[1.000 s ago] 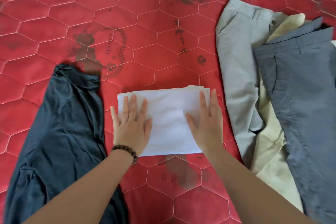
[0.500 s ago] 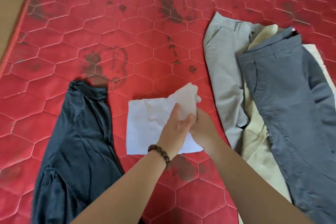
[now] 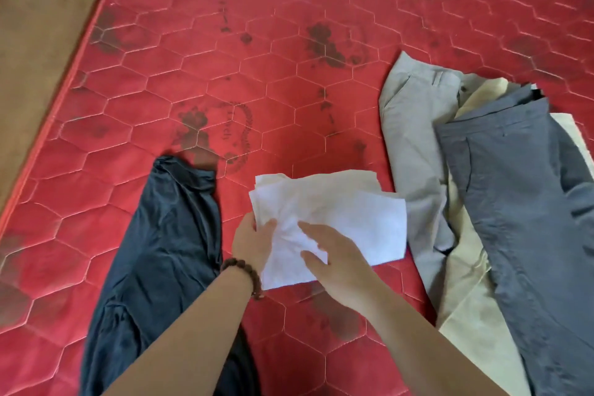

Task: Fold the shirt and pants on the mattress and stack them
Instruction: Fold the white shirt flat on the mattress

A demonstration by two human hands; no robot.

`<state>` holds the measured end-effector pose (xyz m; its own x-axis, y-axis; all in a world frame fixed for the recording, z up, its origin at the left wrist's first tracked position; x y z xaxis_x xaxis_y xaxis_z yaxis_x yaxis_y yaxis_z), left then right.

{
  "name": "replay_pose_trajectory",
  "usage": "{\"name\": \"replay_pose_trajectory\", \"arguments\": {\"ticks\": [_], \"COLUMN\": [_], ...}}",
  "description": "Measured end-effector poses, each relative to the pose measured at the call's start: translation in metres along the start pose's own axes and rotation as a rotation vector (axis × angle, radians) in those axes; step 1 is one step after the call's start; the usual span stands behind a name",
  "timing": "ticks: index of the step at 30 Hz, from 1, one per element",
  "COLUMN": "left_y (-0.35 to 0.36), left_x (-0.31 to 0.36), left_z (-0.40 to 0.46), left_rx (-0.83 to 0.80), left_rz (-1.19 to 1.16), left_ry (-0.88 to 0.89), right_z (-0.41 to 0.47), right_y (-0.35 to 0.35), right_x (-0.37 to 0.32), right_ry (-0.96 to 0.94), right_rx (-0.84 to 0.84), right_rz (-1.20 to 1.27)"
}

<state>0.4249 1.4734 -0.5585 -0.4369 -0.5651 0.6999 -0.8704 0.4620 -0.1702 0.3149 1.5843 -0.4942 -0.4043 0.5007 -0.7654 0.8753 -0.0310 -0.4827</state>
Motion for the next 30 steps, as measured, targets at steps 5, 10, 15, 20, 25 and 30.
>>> {"name": "replay_pose_trajectory", "arguments": {"ticks": [5,10,15,20,25,30], "left_y": [-0.002,0.082,0.082,0.074,0.067,0.037], "left_x": [-0.007,-0.014,-0.043,-0.046,-0.047,-0.057], "left_z": [0.0,-0.015,0.033,0.038,0.037,0.029], "left_rx": [0.263,0.045,0.129,0.263,0.251,0.346], "left_rz": [0.663,1.283,1.398,1.26,1.274,1.162], "left_ry": [0.386,0.83,0.703,0.603,0.56,0.432], "right_z": [0.002,0.036,0.072,0.1,0.11,0.102], "right_y": [-0.019,0.003,0.018,0.016,-0.007,-0.034], "right_x": [0.06,0.068,0.09,0.101,0.114,0.134], "right_ry": [-0.044,-0.257,-0.296,-0.396,-0.288,-0.066], "right_rx": [0.404,0.267,0.15,0.005,0.062,0.212], "right_rz": [-0.351,-0.7,-0.842,-0.97,-1.003,-0.964]}}
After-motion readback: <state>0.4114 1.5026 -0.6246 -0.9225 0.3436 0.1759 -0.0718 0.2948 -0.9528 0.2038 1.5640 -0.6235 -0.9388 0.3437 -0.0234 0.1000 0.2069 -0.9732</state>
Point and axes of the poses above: each hand's wrist, its own z-axis towards the middle knuckle, its own y-axis out of the palm, x = y × z, the point moved 7 cm from there along z, towards the middle knuckle, and after that the axes turned 2 degrees about -y, right-handed, at the moved point
